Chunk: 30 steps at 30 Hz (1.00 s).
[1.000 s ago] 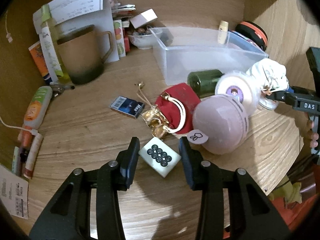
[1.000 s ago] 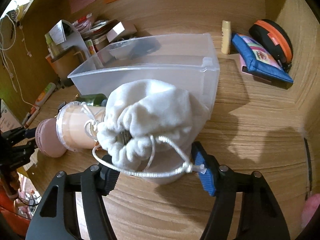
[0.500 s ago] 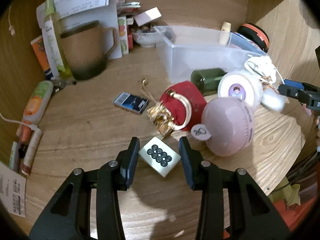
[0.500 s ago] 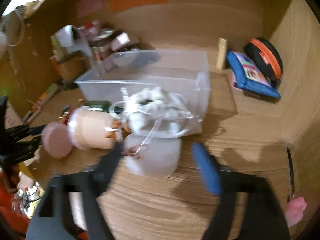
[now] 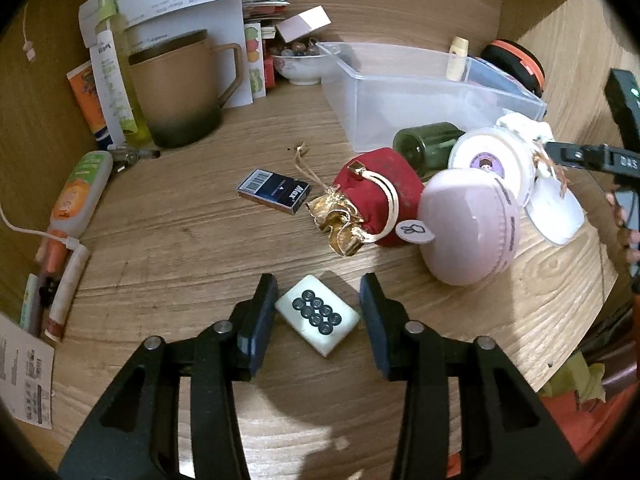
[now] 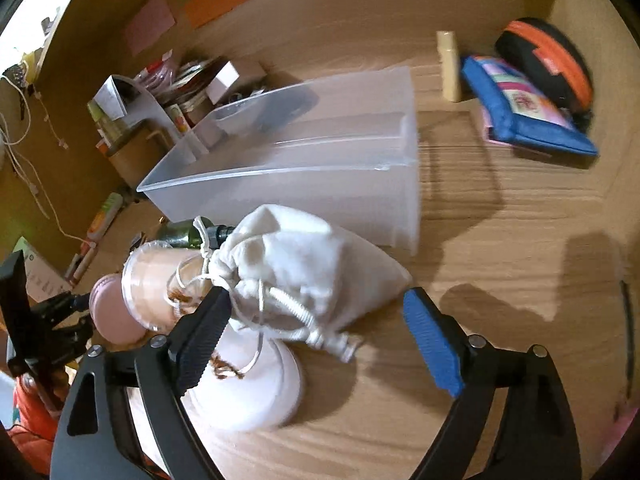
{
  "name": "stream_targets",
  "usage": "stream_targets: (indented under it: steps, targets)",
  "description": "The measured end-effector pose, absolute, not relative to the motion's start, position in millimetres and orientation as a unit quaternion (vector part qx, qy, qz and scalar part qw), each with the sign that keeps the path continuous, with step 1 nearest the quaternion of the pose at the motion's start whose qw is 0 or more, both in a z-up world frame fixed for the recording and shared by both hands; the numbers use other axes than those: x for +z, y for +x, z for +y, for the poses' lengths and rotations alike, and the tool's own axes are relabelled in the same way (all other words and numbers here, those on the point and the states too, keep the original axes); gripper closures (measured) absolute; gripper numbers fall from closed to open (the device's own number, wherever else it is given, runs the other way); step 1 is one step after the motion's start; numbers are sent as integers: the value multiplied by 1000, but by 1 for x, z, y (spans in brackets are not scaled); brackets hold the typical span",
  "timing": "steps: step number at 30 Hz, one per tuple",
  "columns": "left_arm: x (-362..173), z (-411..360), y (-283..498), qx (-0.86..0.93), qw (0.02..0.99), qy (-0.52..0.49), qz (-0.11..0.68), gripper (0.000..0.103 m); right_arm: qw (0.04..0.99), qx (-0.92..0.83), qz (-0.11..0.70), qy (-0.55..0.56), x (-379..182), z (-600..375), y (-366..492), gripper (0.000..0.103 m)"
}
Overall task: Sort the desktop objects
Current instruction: 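Grasp the white dotted tile with the left gripper while the right gripper lifts the white bag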
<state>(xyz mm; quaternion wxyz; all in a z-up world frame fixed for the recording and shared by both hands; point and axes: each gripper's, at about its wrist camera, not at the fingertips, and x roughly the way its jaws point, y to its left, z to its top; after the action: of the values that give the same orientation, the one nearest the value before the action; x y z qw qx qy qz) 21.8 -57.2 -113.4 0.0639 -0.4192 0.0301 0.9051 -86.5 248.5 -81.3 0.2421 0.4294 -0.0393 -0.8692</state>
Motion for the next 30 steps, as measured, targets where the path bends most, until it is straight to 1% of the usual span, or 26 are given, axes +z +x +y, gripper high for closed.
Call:
stream_targets:
  steps: [1, 2, 3, 5, 7, 9, 10, 12, 13, 15, 16, 17, 18, 19, 21, 22, 23, 30]
  targets:
    - [-114, -56, 23, 905, 64, -419, 32, 50, 245, -866, -36, 434, -84, 245, -92, 8]
    - [-114, -55, 23, 905, 64, -419, 32, 42, 246, -864, -31, 438, -87, 242, -96, 4]
    - [-115, -55, 25, 906, 64, -417, 32, 39, 250, -860, -24, 445, -92, 236, -101, 3]
    - [-116, -54, 26, 908, 64, -414, 32, 39, 255, -859, -17, 444, -96, 231, -104, 3]
    - [-116, -54, 26, 909, 64, -411, 29, 39, 262, -857, -7, 444, -97, 224, -104, 6]
    - [-117, -52, 26, 910, 65, -407, 30, 40, 273, -858, 4, 435, -96, 219, -100, 18]
    - [-116, -50, 25, 910, 68, -407, 32, 41, 272, -859, 11, 433, -95, 217, -98, 19]
    - [-115, -47, 26, 910, 77, -405, 36, 53, 267, -864, 35, 426, -94, 211, -92, 25]
    - [-115, -44, 26, 910, 84, -404, 39, 56, 264, -865, 41, 424, -93, 209, -90, 27]
    - [-114, -41, 26, 910, 90, -403, 43, 67, 259, -868, 39, 422, -90, 210, -86, 35]
    - [-114, -39, 26, 909, 94, -403, 46, 70, 256, -869, 33, 422, -89, 212, -86, 38]
    - [-114, -39, 26, 909, 95, -404, 46, 77, 254, -870, 26, 422, -87, 214, -85, 42]
    - [-114, -38, 26, 909, 94, -404, 46, 79, 253, -871, 19, 420, -85, 217, -84, 47]
    - [-113, -39, 25, 908, 94, -405, 44, 79, 250, -873, 16, 419, -83, 219, -83, 49]
    - [-113, -40, 26, 909, 89, -406, 42, 79, 250, -875, 9, 416, -77, 222, -81, 61]
    - [-113, -40, 27, 909, 86, -406, 42, 79, 250, -875, 8, 414, -75, 223, -79, 62]
    - [-113, -41, 27, 909, 85, -406, 40, 79, 248, -877, 9, 411, -72, 223, -77, 64]
    - [-101, -53, 33, 918, 71, -389, 18, 79, 241, -896, 21, 372, -48, 227, -59, 65]
